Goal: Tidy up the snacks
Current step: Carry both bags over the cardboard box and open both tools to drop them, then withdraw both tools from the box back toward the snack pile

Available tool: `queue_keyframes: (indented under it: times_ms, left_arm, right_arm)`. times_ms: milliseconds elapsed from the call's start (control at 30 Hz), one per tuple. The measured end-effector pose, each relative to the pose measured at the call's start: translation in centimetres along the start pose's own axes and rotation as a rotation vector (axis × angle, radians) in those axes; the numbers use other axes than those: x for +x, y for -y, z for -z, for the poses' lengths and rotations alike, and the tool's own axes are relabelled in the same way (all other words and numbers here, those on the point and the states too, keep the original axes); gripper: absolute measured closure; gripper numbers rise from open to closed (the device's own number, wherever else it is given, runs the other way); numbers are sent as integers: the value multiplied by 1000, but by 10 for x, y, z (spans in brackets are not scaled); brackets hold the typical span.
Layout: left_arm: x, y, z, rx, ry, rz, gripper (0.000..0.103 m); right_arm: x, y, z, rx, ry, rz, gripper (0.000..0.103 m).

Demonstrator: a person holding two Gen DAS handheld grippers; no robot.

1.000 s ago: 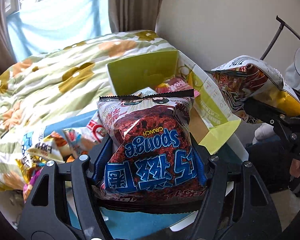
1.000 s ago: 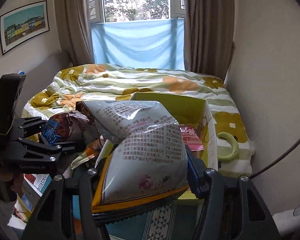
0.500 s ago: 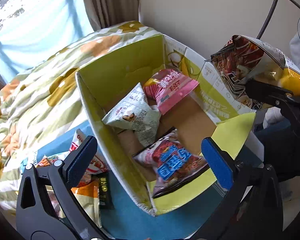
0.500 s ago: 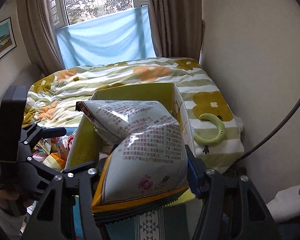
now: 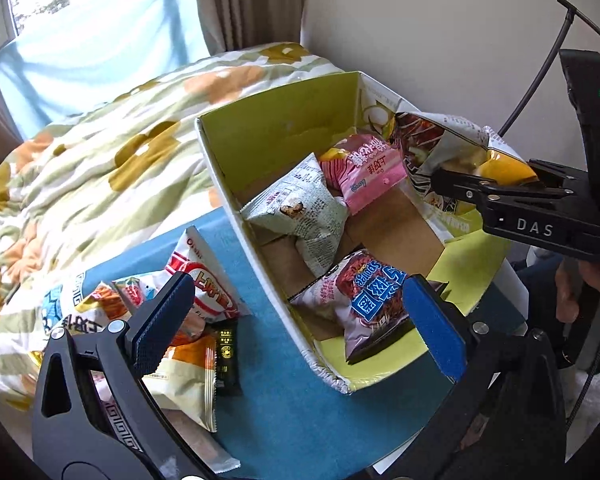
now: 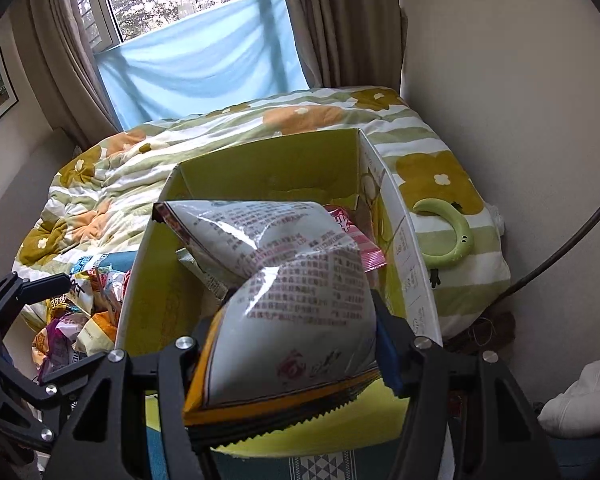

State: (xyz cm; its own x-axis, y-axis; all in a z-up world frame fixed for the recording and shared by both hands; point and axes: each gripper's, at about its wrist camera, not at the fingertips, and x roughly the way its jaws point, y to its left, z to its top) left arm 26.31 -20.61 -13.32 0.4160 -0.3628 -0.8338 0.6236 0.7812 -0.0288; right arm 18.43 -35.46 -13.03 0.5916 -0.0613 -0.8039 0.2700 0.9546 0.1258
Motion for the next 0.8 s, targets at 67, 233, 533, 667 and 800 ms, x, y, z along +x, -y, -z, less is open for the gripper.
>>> queue_keyframes:
  times_ms: [67,233,533,667,800]
  left_arm:
    - [0,-5,1,-12,1,-5,0]
    - [-1,-12,8,-42,-4,-3,0]
    - [-14,-14,24,-96,-9,-7,0]
    - [-32,-11,23,-119,22,-18,0]
    - [-57,-4,26,-132,65,-50,0]
  right_arm:
    - [10,-2,1,0,-18,12,46]
    - [20,1,6,27,-25,27,0]
    - [-5,3,16,23,0,20,0]
    - [-27,2,16,3,36,23,0]
    - [-53,0,17,-12,74,6,0]
